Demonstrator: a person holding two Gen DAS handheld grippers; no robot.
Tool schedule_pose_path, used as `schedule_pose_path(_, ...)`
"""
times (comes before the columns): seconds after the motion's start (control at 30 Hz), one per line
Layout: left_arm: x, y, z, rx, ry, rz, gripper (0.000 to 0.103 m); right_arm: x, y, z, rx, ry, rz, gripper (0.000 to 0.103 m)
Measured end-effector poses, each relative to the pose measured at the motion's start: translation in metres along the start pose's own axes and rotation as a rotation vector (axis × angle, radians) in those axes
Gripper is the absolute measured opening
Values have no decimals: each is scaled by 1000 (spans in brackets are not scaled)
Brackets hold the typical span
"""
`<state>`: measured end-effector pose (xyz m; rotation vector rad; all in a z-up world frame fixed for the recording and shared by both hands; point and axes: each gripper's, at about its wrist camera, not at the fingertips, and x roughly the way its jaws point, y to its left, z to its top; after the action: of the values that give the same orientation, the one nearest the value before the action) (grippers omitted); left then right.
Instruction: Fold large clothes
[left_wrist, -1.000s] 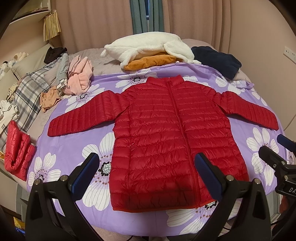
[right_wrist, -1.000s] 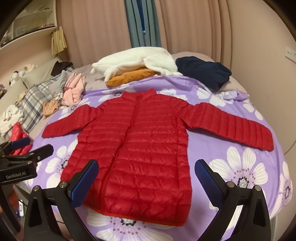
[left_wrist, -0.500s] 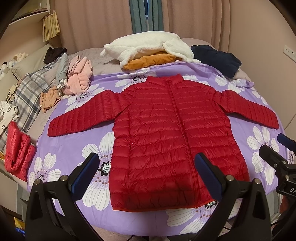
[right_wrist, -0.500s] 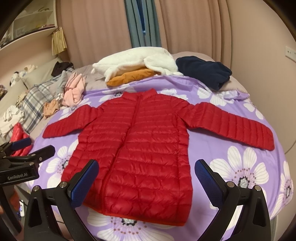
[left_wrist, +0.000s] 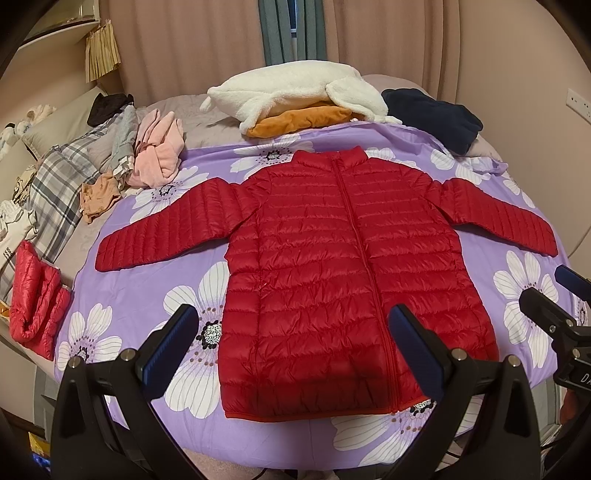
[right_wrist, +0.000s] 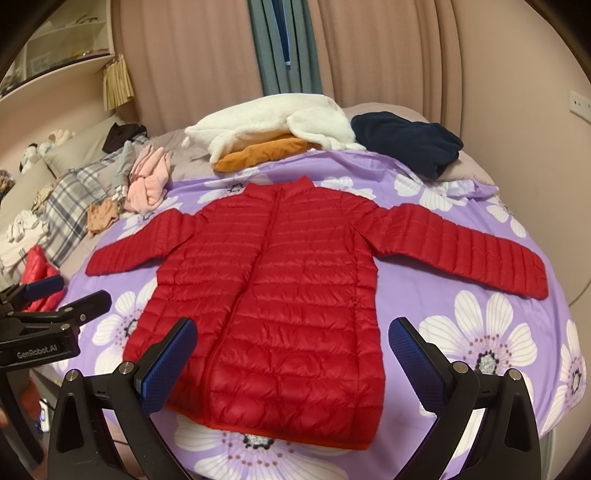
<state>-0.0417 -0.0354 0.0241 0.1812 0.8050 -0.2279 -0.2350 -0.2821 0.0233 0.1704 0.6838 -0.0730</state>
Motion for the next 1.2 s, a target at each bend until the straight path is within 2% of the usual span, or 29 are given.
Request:
schedule_pose_path(0.53, 1, 0, -2, 4, 7, -1, 103, 1, -8, -4, 17, 2, 1, 102)
schedule_pose_path(0.67, 4, -2, -6, 9, 12, -4, 103, 0, -10, -4, 22, -17, 5, 102)
schedule_pose_path(0.77, 8, -1, -6, 2, 16, -17, 103, 2, -15, -7, 34, -64, 25, 102)
schedule_pose_path(0.83, 14, 0, -4, -20, 21, -48, 103, 3, -22, -8, 72, -93, 78, 102)
schedule_pose_path(0.93, 28, 4, -5, -70, 40, -121, 103, 14, -40, -11, 166, -69, 174, 102)
schedule_pose_path(1.03, 52, 9, -11, -143, 89, -225, 103, 29, -62, -18, 308, -57, 281, 102)
schedule_pose_path(1.1, 66, 10, -13, -190, 115, -279, 103, 41, -83, -25, 410, -47, 319, 102)
schedule_pose_path(1.2, 93, 18, -20, -291, 171, -367, 103, 56, -121, -35, 536, -69, 319, 102)
